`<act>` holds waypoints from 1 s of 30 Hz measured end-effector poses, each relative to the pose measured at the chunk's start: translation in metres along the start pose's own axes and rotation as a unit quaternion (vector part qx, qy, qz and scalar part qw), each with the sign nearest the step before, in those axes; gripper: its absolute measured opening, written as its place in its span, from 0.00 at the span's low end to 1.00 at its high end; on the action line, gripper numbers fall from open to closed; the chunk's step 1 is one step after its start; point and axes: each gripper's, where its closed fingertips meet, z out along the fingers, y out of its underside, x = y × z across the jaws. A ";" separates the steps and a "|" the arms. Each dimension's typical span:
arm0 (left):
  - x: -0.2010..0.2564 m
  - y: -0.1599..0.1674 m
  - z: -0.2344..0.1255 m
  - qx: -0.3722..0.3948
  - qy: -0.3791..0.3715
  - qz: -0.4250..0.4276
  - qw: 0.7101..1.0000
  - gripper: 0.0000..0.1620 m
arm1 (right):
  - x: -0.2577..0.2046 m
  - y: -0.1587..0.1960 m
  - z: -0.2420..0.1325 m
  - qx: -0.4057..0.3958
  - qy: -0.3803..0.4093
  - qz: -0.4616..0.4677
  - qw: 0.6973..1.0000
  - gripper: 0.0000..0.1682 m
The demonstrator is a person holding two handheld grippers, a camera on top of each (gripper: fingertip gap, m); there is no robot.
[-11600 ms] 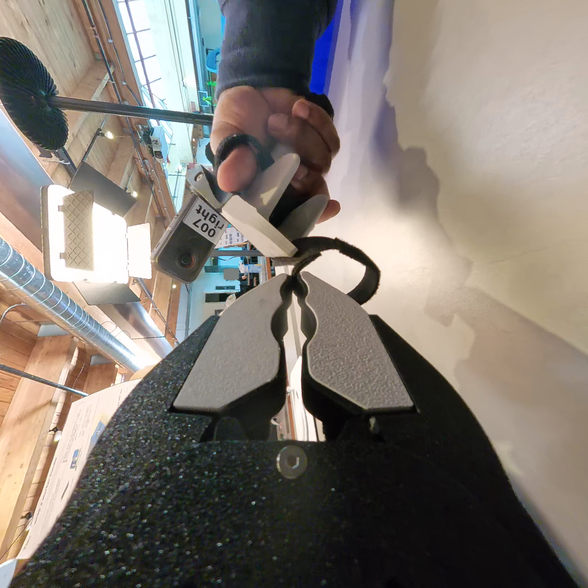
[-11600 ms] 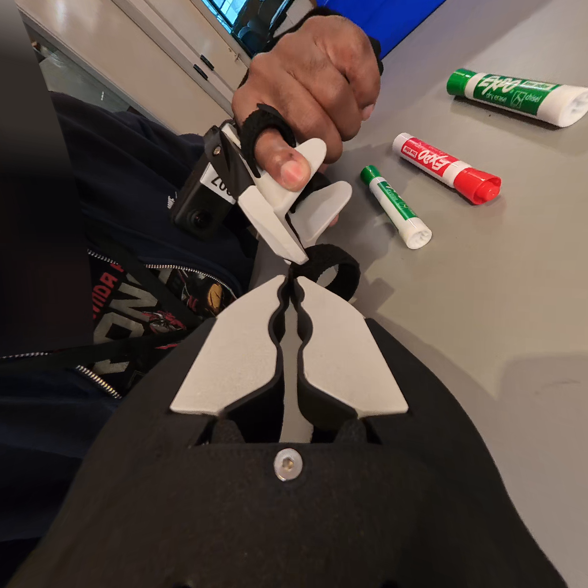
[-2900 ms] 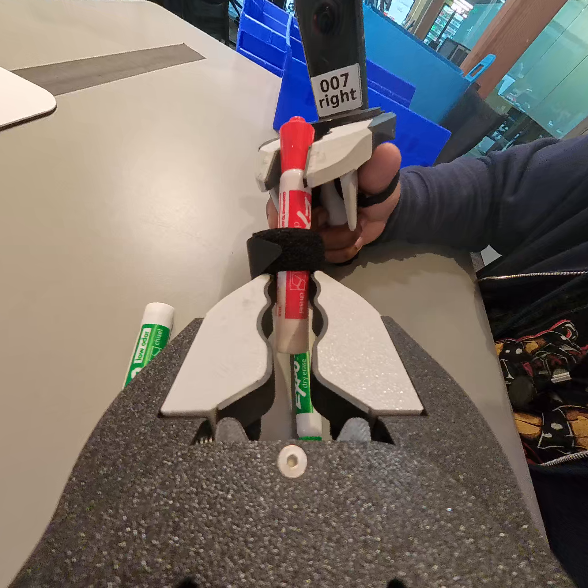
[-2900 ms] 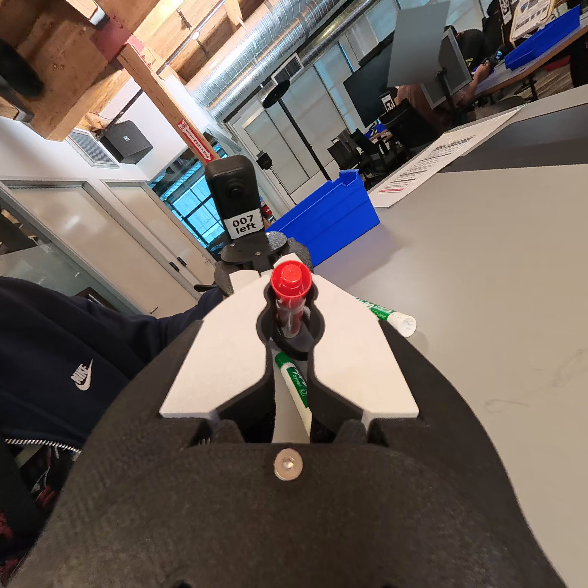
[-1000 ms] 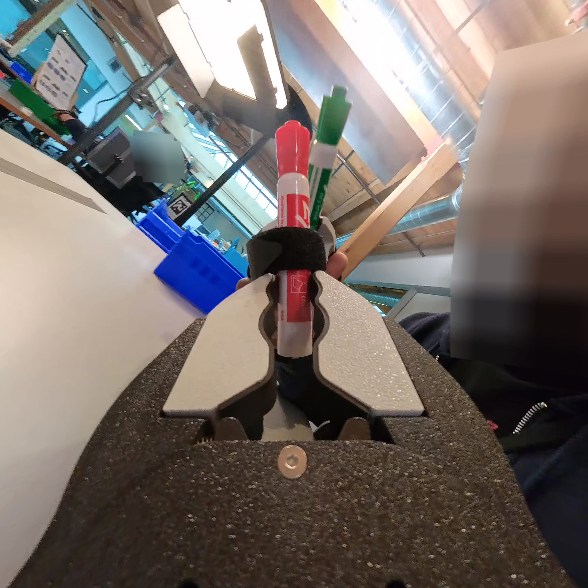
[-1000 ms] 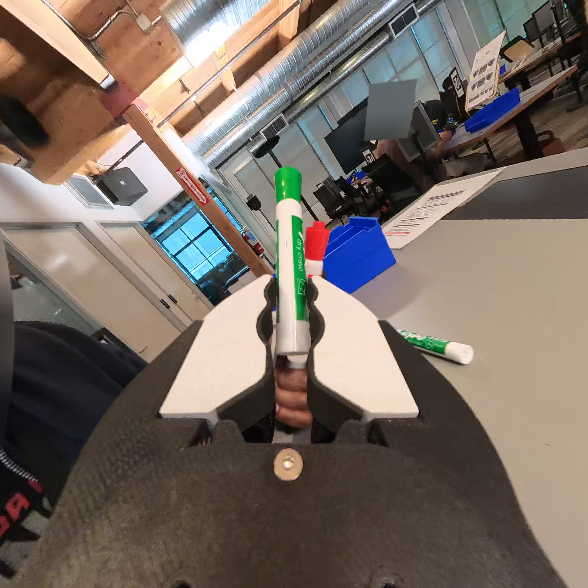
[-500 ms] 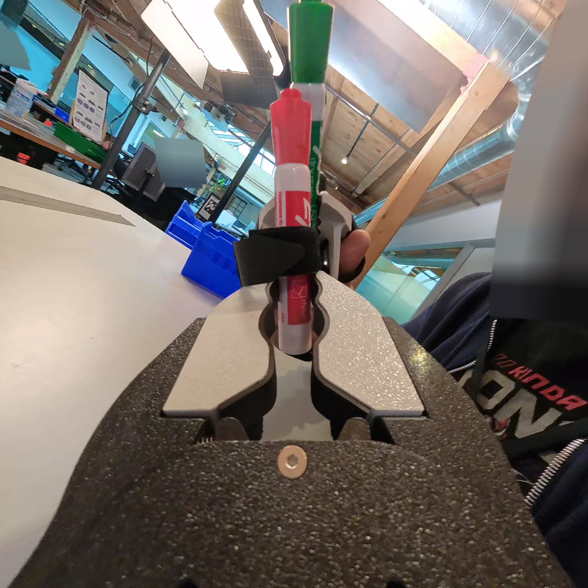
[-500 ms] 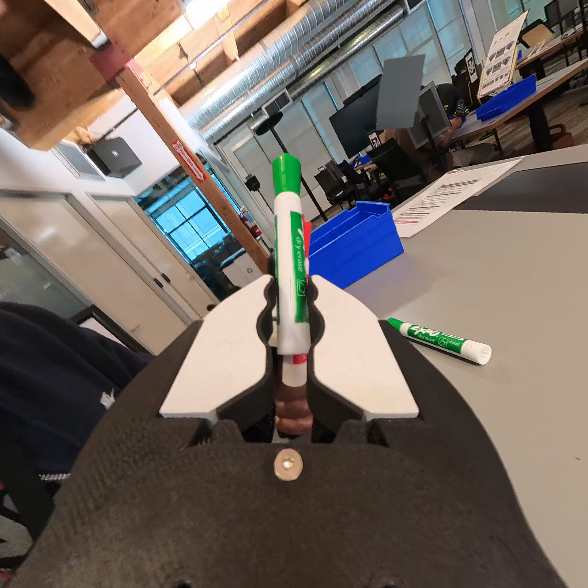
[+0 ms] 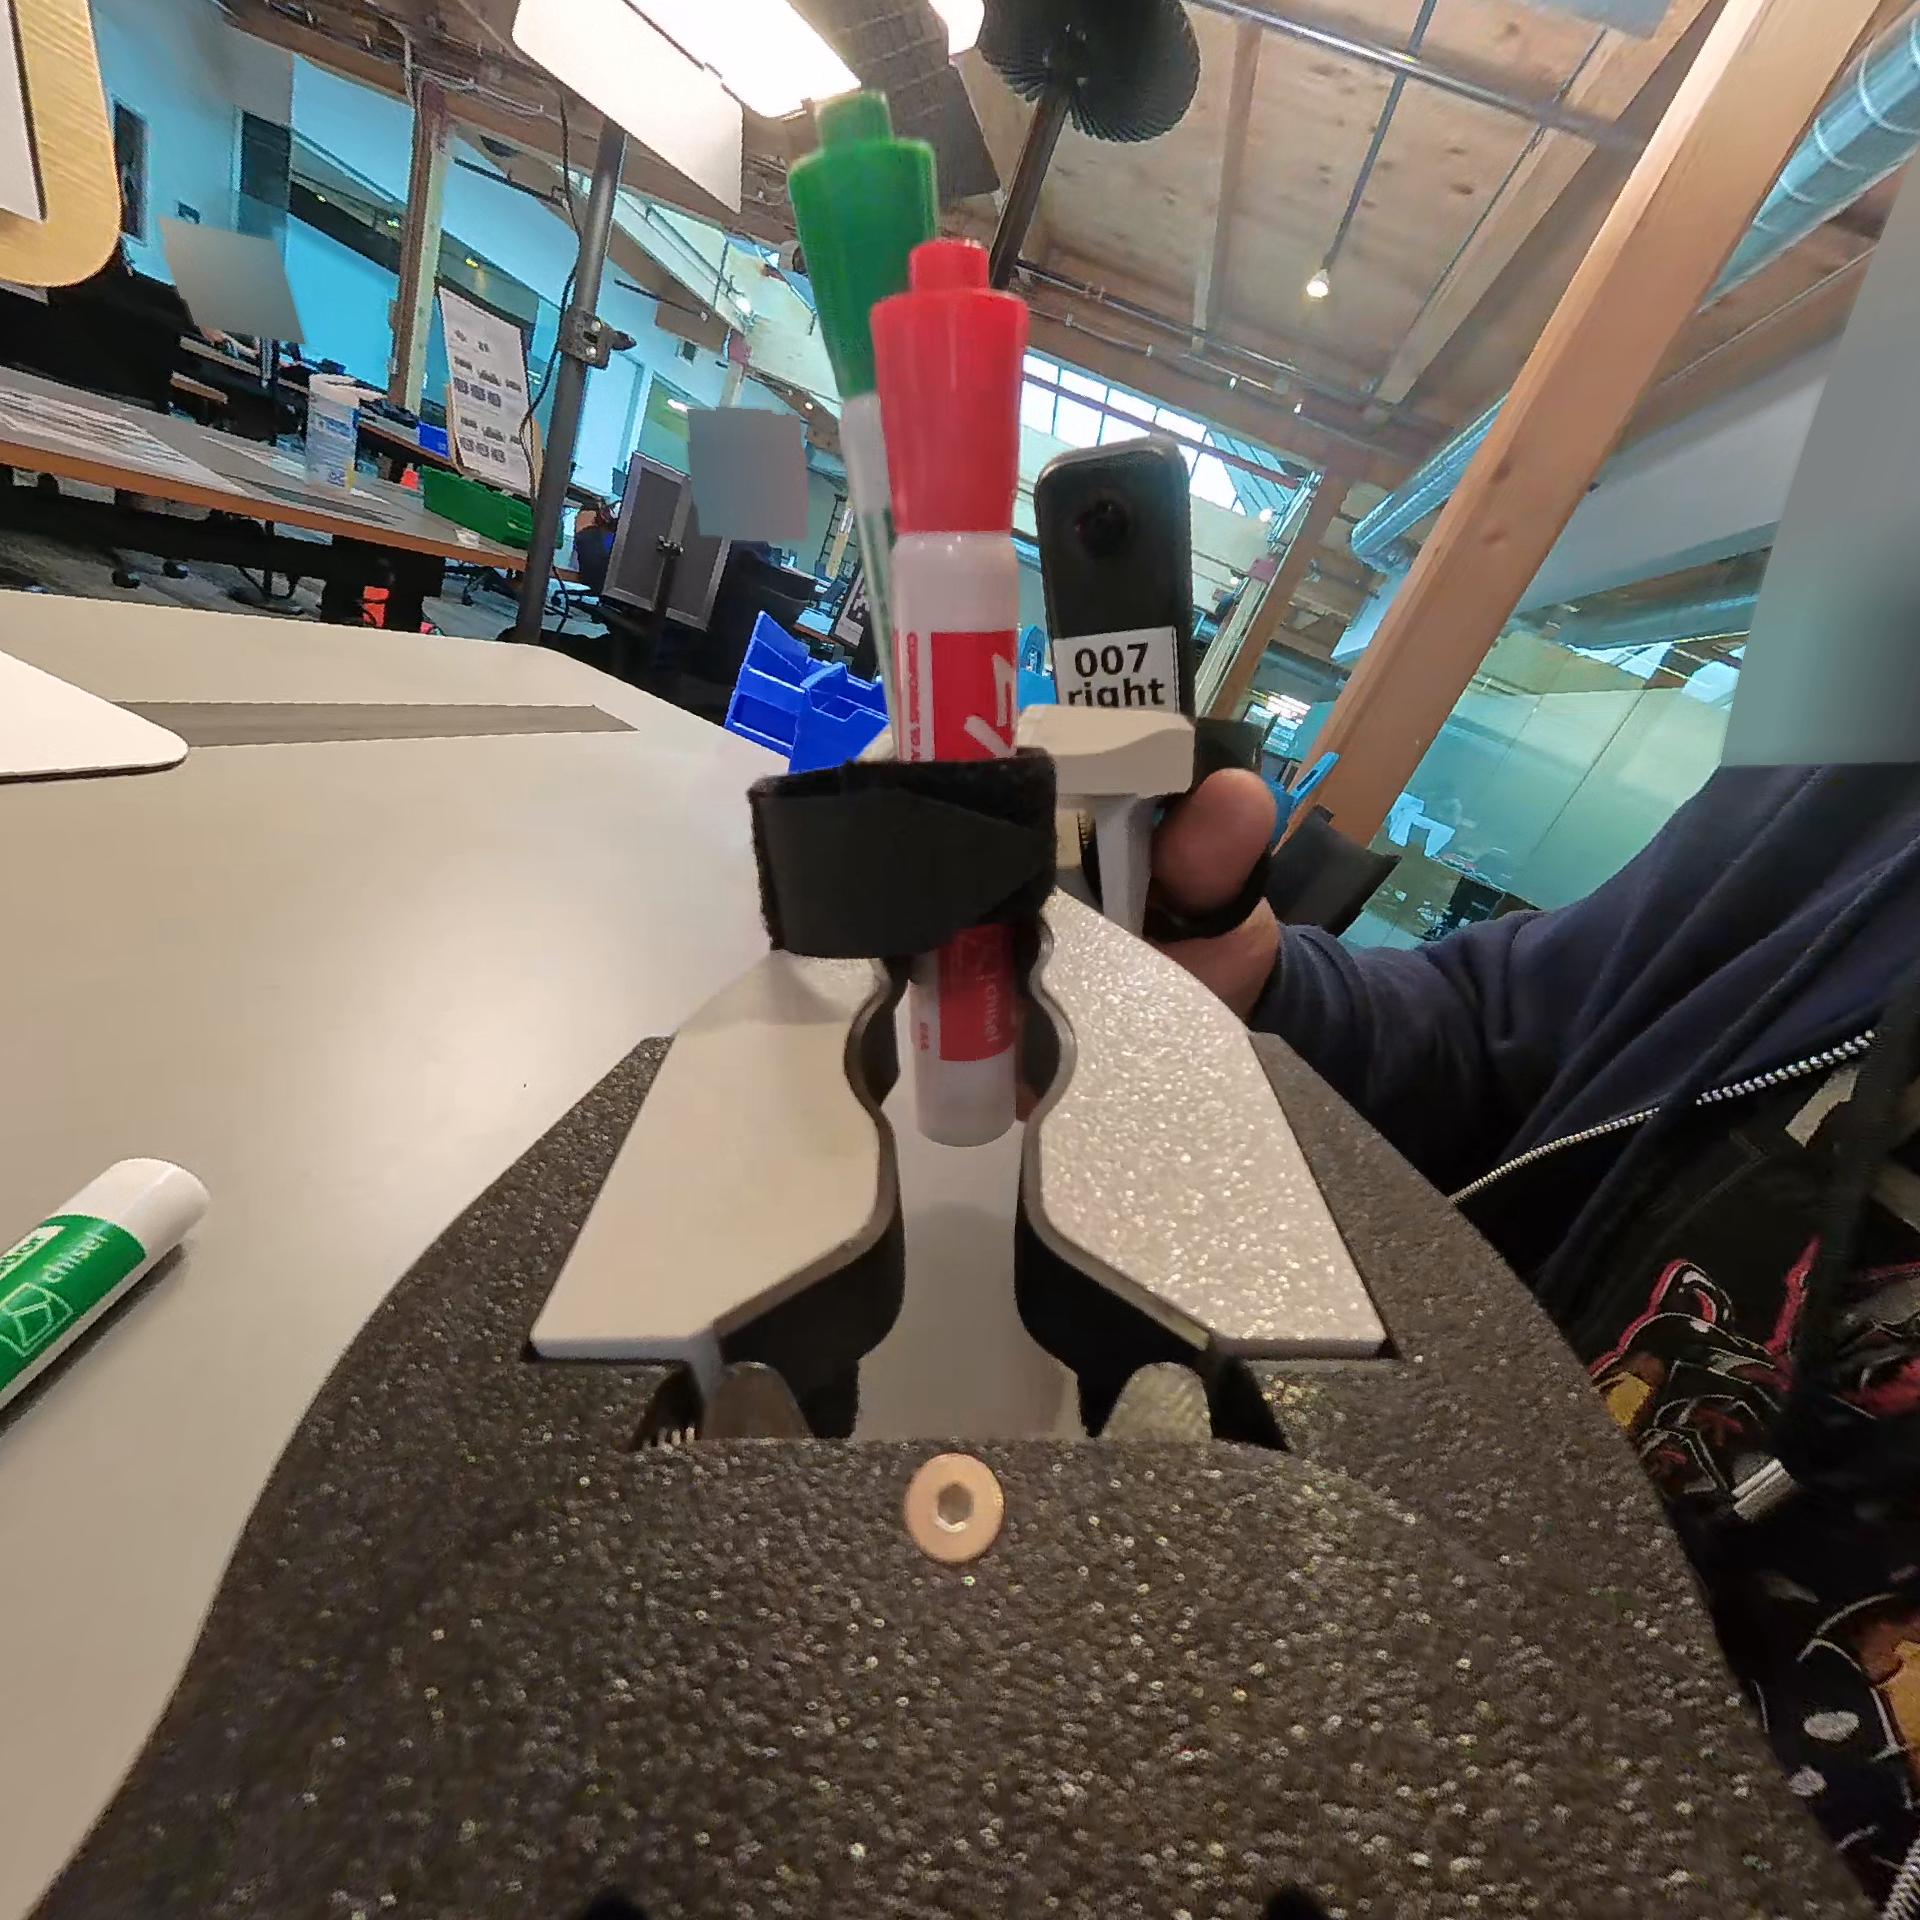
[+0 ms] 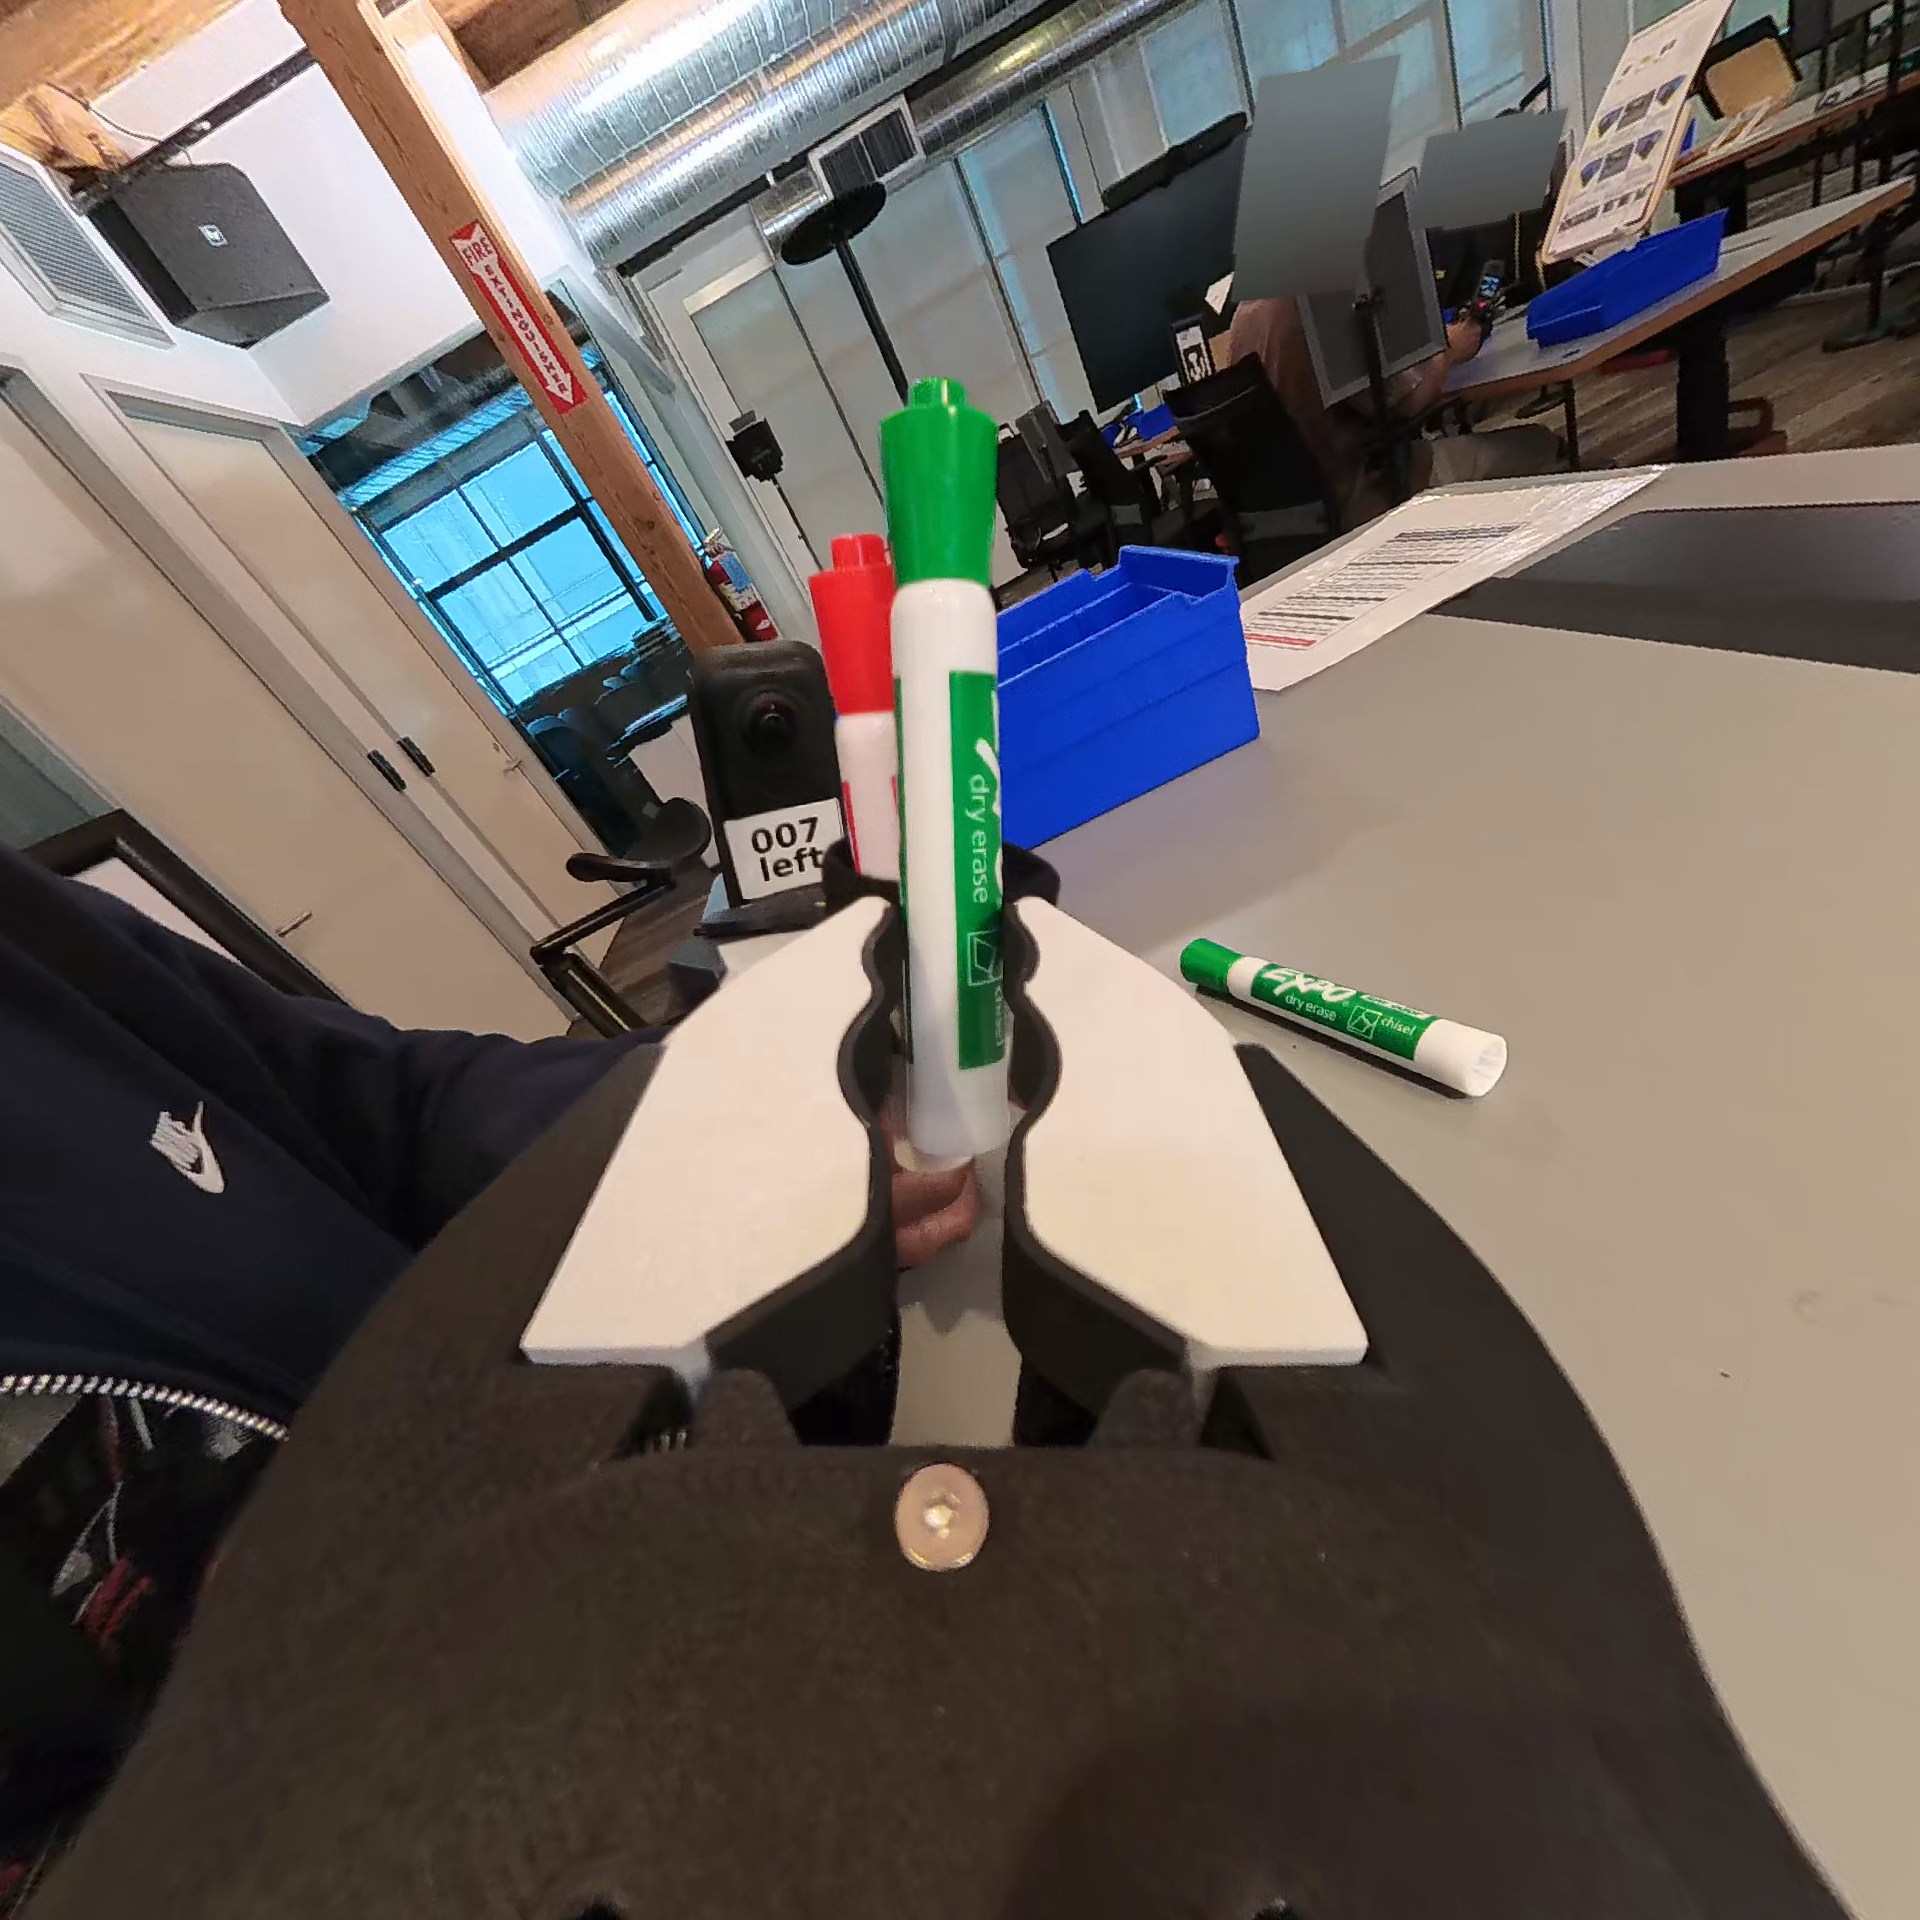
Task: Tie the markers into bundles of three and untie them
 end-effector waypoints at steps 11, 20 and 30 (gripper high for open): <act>0.003 0.005 0.004 -0.011 0.004 0.000 1.000 0.12 | -0.003 -0.008 -0.013 0.123 -0.006 0.040 0.992 0.11; 0.007 0.010 0.010 -0.018 0.008 -0.017 1.000 0.12 | -0.003 -0.005 -0.013 0.158 0.006 0.040 0.987 0.10; 0.004 0.000 0.008 0.045 0.040 -0.153 0.986 0.12 | 0.003 0.007 -0.008 0.143 0.029 0.059 0.988 0.10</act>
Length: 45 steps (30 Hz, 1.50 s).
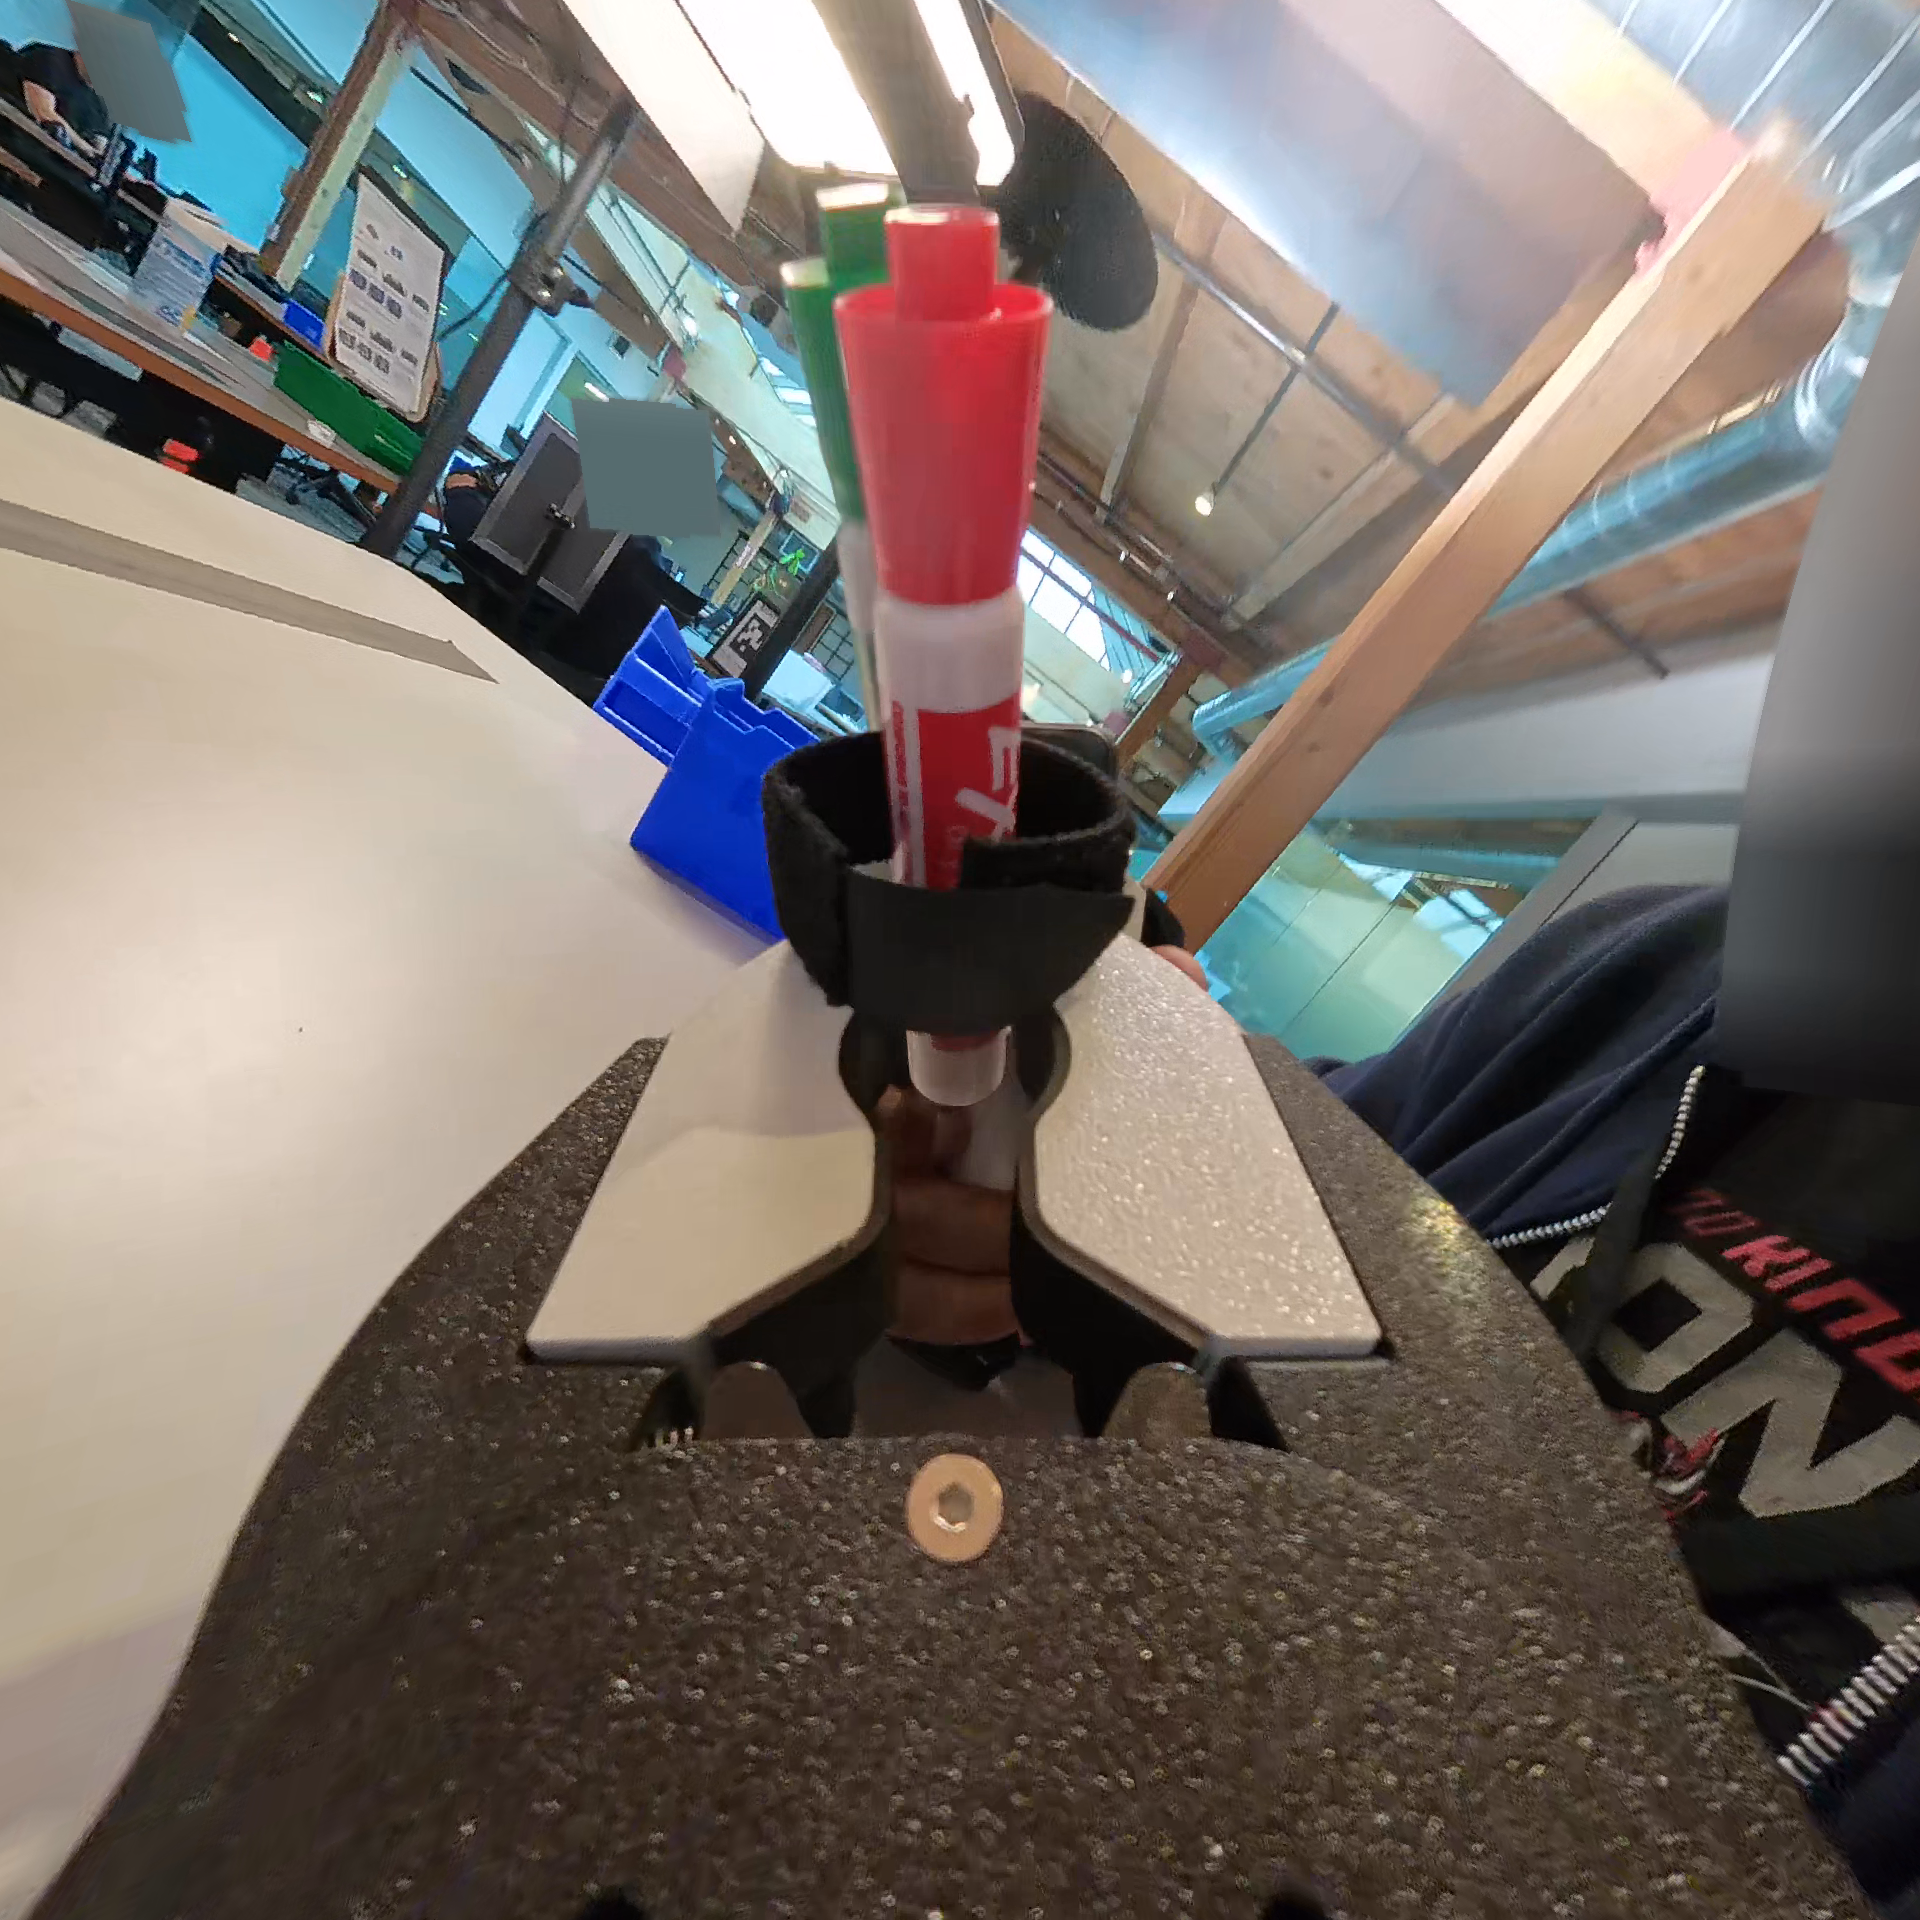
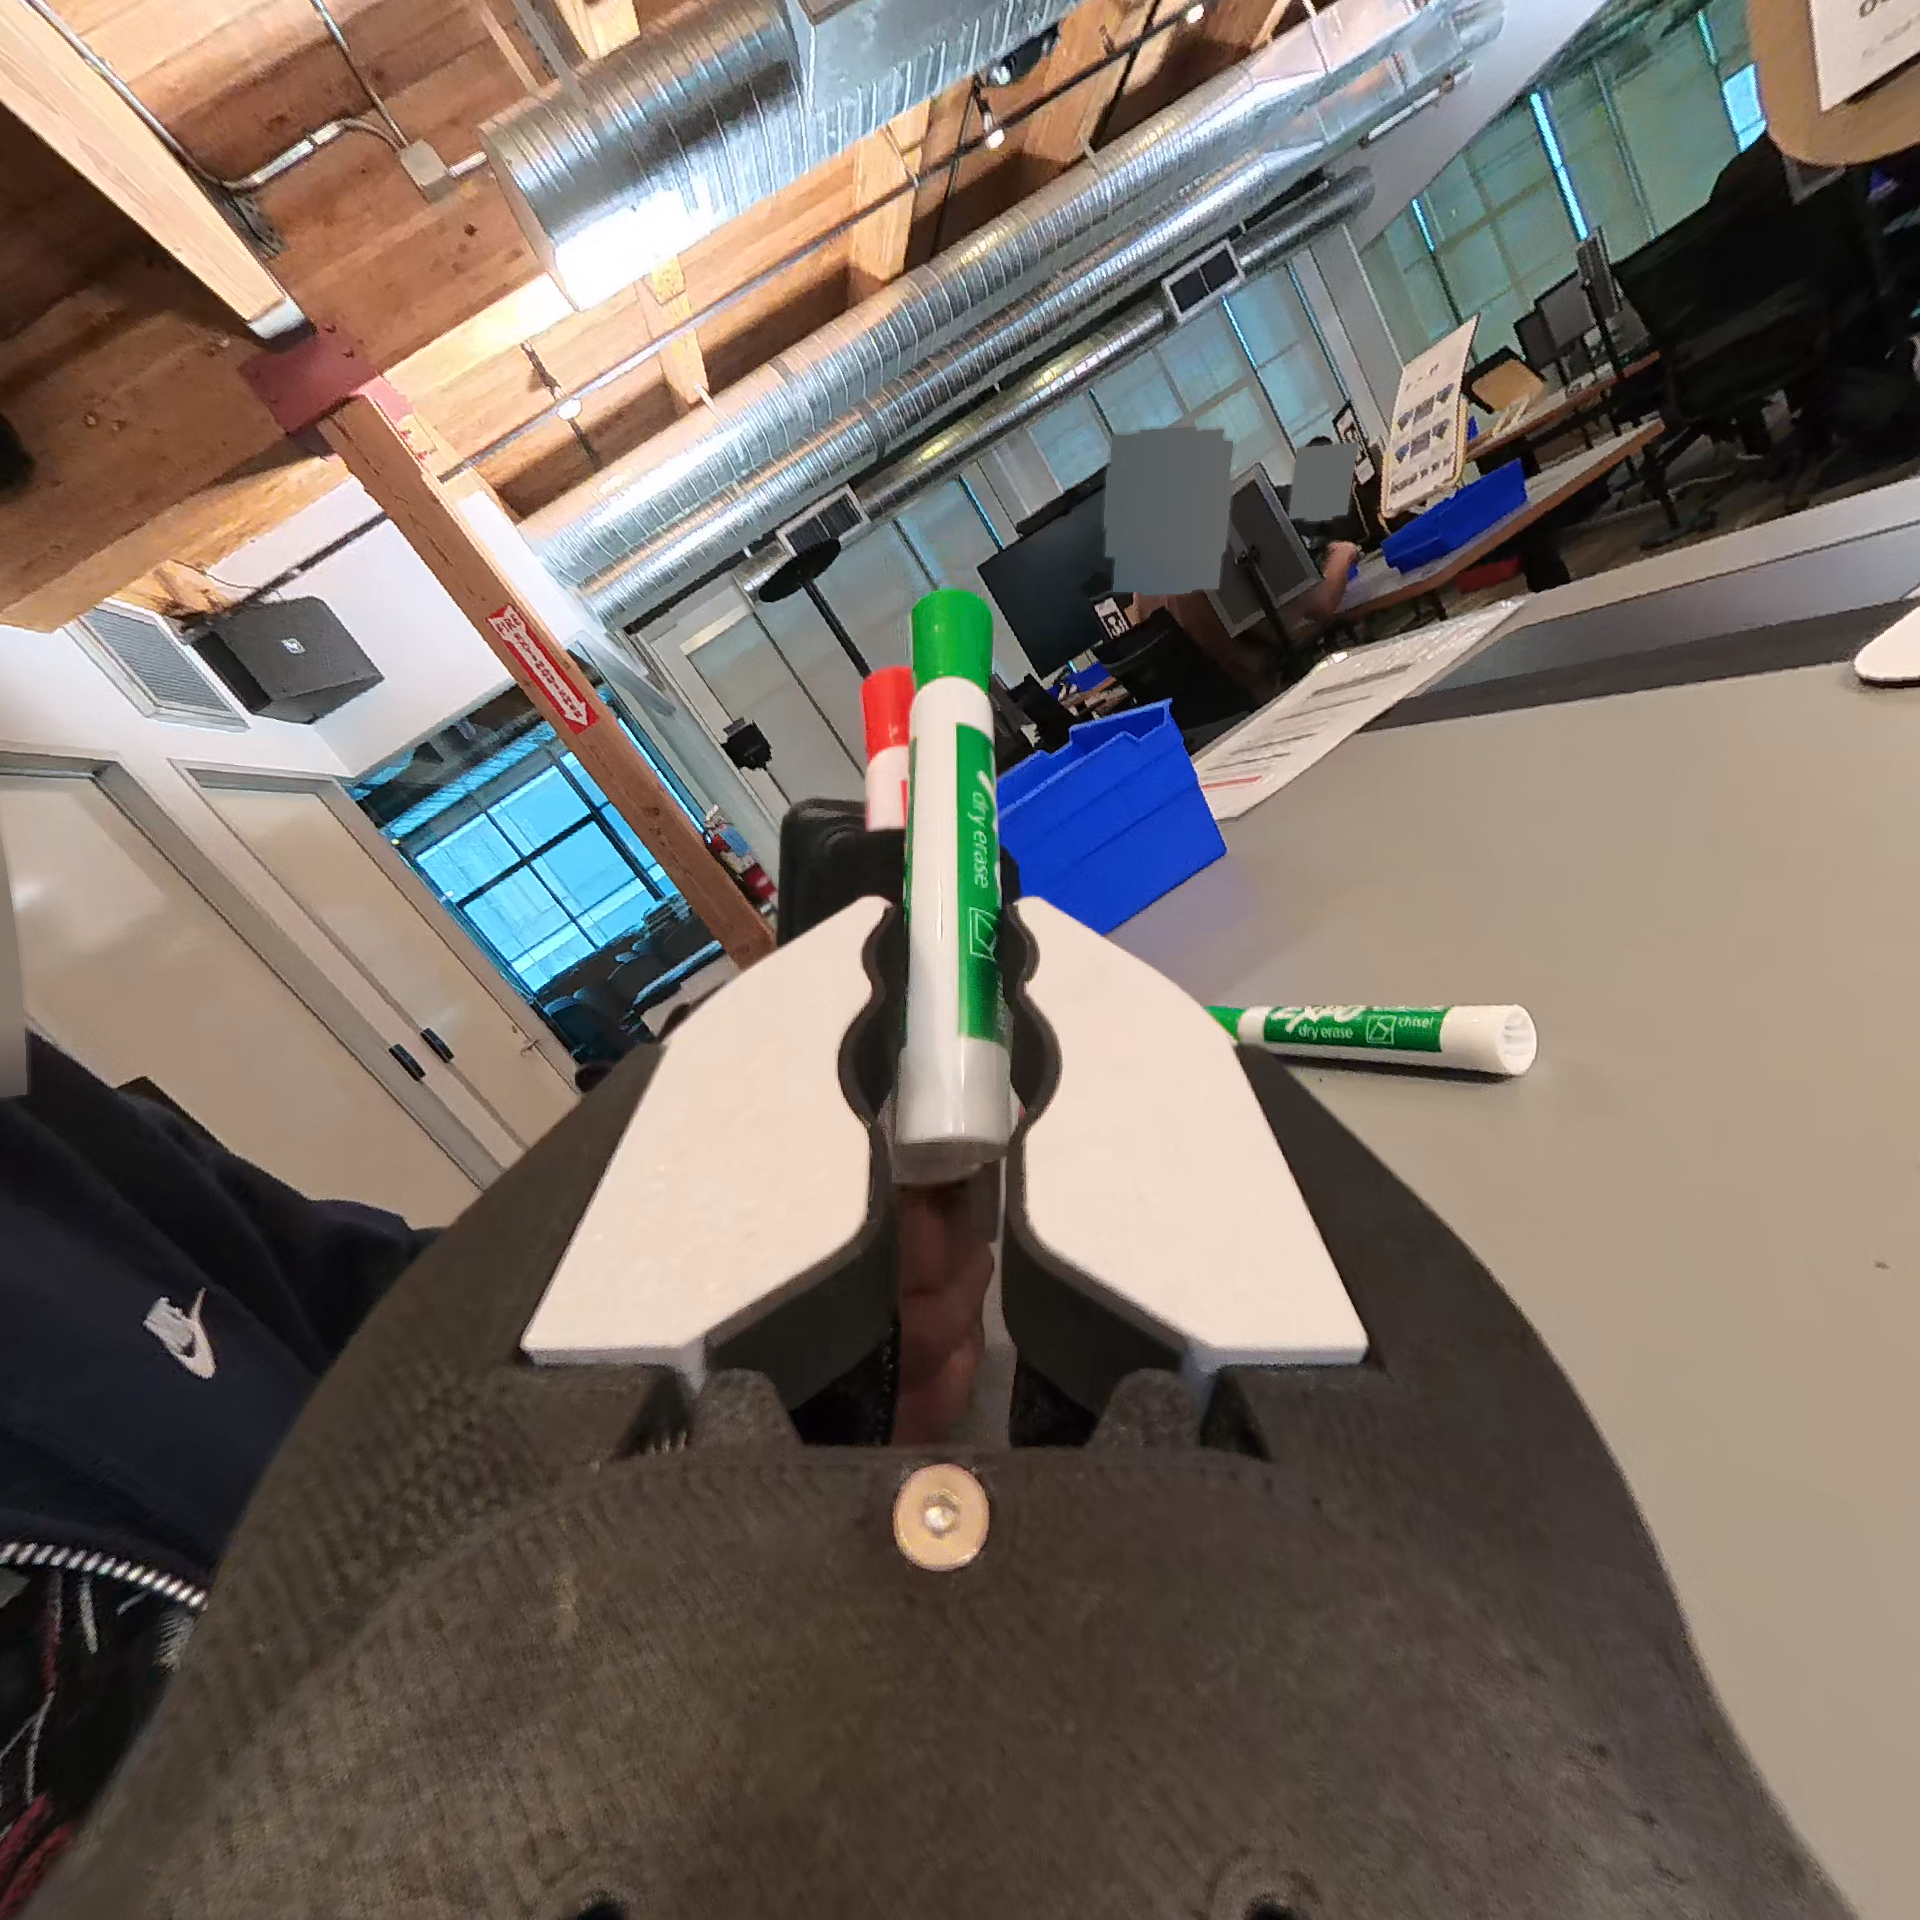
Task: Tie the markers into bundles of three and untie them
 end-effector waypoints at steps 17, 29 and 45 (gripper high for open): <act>-0.001 -0.012 -0.016 0.098 -0.011 -0.073 0.992 0.12 | -0.006 0.012 -0.005 -0.053 0.015 0.022 0.998 0.10; -0.003 -0.005 -0.010 0.066 -0.031 -0.057 0.996 0.15 | -0.007 0.026 -0.002 -0.097 0.042 -0.032 0.994 0.10; 0.001 -0.004 -0.012 0.048 -0.037 -0.028 0.998 0.11 | -0.012 0.036 0.001 -0.140 0.031 -0.069 0.987 0.11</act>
